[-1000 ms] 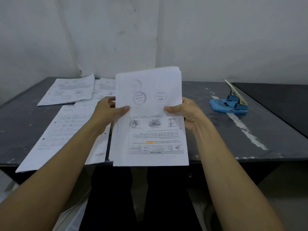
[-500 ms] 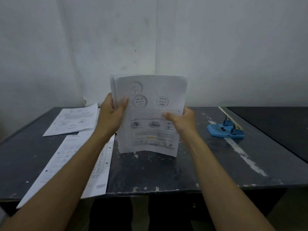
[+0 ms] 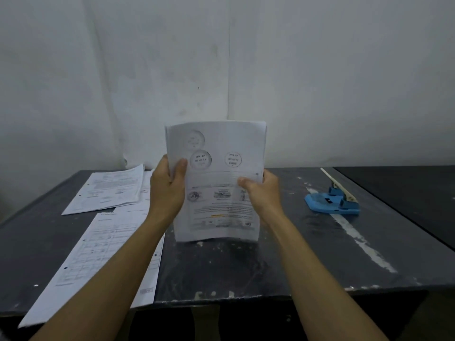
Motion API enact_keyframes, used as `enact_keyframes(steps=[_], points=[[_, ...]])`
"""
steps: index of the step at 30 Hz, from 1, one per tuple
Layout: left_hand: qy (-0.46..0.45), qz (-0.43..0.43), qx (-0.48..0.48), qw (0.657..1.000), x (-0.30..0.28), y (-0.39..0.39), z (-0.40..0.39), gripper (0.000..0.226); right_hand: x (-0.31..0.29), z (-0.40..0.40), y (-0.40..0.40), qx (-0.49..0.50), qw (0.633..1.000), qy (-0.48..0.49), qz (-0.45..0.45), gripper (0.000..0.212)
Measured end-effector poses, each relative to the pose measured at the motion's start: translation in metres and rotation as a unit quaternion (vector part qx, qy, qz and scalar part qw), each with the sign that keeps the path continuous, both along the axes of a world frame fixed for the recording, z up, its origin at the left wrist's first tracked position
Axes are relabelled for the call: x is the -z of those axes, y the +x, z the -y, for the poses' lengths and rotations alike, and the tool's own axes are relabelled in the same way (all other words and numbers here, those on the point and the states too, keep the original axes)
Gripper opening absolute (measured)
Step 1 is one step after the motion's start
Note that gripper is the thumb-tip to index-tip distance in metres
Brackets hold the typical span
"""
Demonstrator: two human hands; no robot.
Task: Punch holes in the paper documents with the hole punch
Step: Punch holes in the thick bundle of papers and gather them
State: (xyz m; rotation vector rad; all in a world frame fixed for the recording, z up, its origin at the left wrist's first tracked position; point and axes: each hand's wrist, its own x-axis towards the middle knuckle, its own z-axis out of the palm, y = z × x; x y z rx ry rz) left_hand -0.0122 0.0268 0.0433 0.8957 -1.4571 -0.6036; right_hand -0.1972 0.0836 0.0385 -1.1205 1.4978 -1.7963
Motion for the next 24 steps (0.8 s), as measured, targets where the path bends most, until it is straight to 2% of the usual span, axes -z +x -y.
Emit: enact_keyframes(steps=[3,8,12,15,18,19,21,24], points=[[-0.022,-0.006,-0.006,1.000,-0.012,0.001,0.004,0.031,-0.012,0.002,-0.005,-0.005,1.000,-0.015,0.004,0.020],[0.025,-0.014,0.027,0.999,0.004,0.007,0.003,0.033,0.015,-0.001,-0.008,-0.010,0.998,0.059,-0.008,0.026],[0.030,-0.014,0.033,0.999,0.008,0.010,0.006,0.033,0.022,-0.003,-0.006,0.057,0.998,0.027,0.027,0.032],[0.033,-0.009,0.042,0.999,0.008,0.010,0.007,0.034,0.024,-0.001,0.004,0.022,0.999,0.045,0.004,0.031],[0.036,-0.019,0.050,0.998,0.009,0.011,0.007,0.032,0.024,0.000,0.006,0.073,0.997,0.011,0.030,0.028],[0.037,-0.019,0.051,0.998,0.009,0.012,0.007,0.032,0.022,-0.001,0.006,0.060,0.998,0.014,0.032,0.026],[0.042,-0.020,0.055,0.997,0.009,0.015,0.009,0.034,0.021,0.000,0.007,0.017,0.999,0.041,0.012,0.024],[0.051,-0.021,0.063,0.997,0.007,0.018,0.012,0.030,0.003,-0.005,0.002,0.082,0.996,0.002,-0.019,0.037]])
